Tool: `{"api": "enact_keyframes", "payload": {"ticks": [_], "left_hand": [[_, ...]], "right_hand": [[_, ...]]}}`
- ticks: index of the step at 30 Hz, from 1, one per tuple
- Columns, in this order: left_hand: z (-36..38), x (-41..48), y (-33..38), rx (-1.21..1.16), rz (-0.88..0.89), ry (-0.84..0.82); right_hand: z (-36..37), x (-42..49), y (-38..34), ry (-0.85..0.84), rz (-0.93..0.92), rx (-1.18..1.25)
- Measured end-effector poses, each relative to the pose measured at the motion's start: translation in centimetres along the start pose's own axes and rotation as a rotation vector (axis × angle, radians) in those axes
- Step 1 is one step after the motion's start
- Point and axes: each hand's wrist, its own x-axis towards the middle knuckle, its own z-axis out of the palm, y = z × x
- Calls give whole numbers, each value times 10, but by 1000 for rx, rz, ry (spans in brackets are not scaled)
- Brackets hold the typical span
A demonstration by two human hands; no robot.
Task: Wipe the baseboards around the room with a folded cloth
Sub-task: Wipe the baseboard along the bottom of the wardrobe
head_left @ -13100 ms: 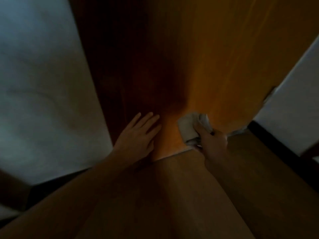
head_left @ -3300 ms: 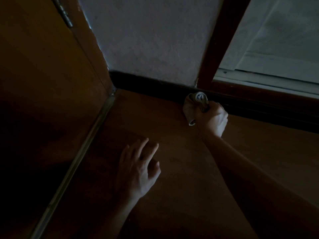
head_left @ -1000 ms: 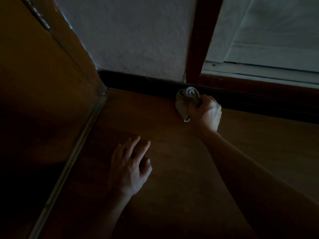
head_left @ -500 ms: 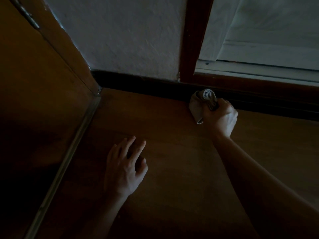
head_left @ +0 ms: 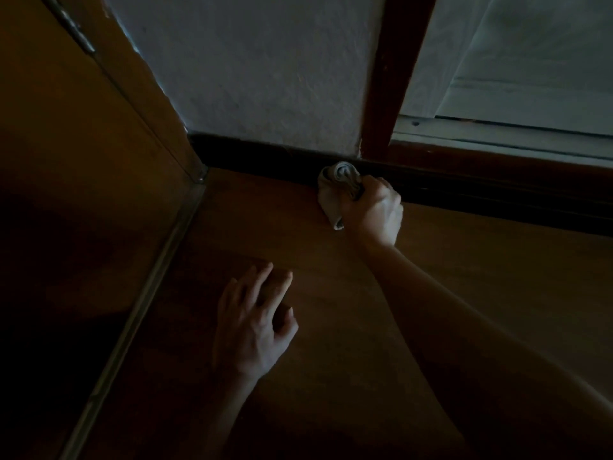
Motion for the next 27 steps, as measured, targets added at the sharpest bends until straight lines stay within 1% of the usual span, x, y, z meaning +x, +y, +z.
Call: {"api": "enact_keyframes", "payload": {"ticks": [3,6,8,14,19,21,24,27], "left_hand": [[-1,0,-1,-3,4,9],[-2,1,0,-9,-6,1],[-3,1,1,-18,-11,-8],[-4,2,-3,-43,0,-45],[-6,7,8,32,-23,-67],[-7,9,17,35,14,-91],[-7,10,38,77,146,-162],[-4,9,58,58,142,-185]], "right_hand": [[-1,-4,2,36,25,-1],[3,-4,-11,-30,-11,23],[1,-2,-11,-46,-27,12],[-44,0,37,29,-14,-54],[-85,1,87,128,36,-133],[-98,0,100,169,70,-137],[-107,-1,109,202,122,-124],[-102,1,102,161,75,-125]]}}
